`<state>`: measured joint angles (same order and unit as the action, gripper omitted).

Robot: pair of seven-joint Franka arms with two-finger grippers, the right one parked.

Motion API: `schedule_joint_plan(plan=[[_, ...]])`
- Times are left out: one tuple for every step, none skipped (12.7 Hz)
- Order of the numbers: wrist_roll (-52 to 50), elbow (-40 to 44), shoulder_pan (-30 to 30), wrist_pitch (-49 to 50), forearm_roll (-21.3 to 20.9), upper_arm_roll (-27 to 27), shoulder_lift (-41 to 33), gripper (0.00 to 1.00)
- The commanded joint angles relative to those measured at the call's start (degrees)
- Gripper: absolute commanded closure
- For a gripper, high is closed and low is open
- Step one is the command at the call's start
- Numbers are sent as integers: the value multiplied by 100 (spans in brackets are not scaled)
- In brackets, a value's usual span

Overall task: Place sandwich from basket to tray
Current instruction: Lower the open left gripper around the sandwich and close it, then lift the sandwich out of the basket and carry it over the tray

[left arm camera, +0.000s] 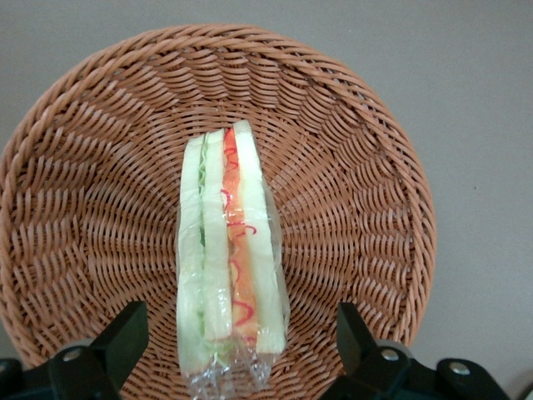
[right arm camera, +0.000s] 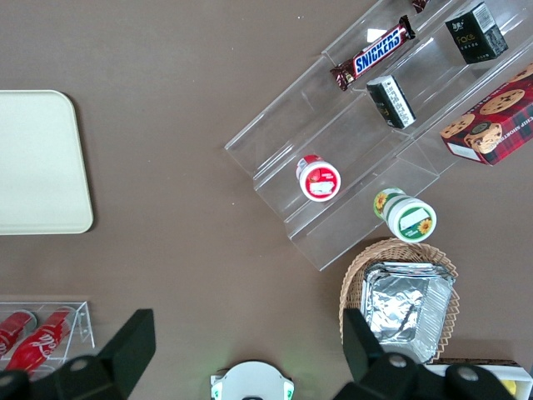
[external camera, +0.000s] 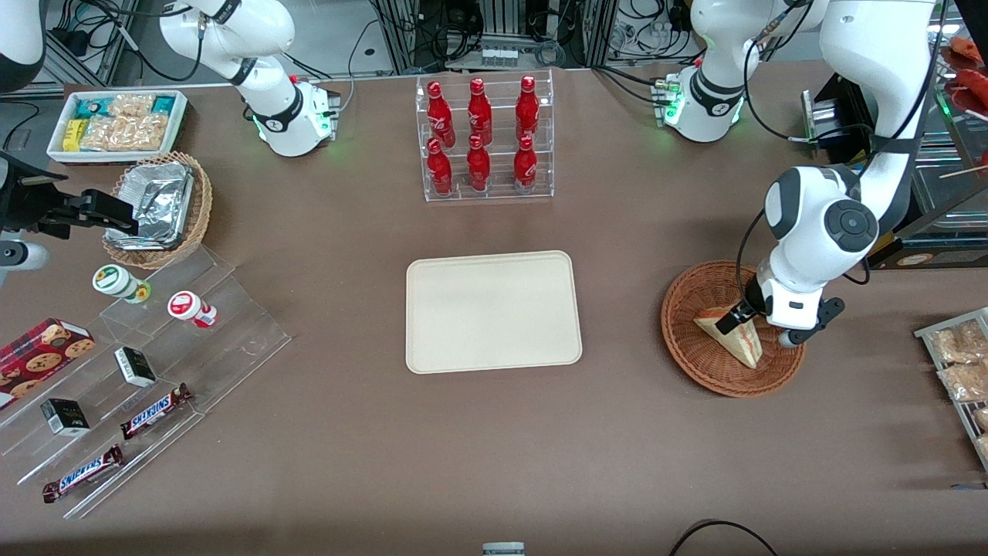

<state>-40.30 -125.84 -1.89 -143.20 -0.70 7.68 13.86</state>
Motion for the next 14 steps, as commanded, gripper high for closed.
schedule_joint_plan(plan=[[-127,-63,13,-357,-71,-12,168,0],[-127,-54,13,-392,-71,-12,222,1],[-118,-63,13,-410,-71,-12,231,10],[-118,-63,13,-402,-71,-21,231,31],[-110,-72,4,-402,-71,-29,240,63],[-101,-63,-4,-402,-71,-38,292,86],[-92,-63,-4,-402,-80,-38,310,100],[-92,-54,-4,-384,-71,-38,293,100],[-75,-37,-4,-349,-80,-38,232,100],[-66,-11,4,-236,-80,-38,100,100],[-48,112,4,140,-97,-38,-58,100],[-22,400,13,770,-106,-30,-224,100],[-13,786,13,1437,-106,-3,-304,100],[-22,1190,31,2027,-98,23,-323,100]])
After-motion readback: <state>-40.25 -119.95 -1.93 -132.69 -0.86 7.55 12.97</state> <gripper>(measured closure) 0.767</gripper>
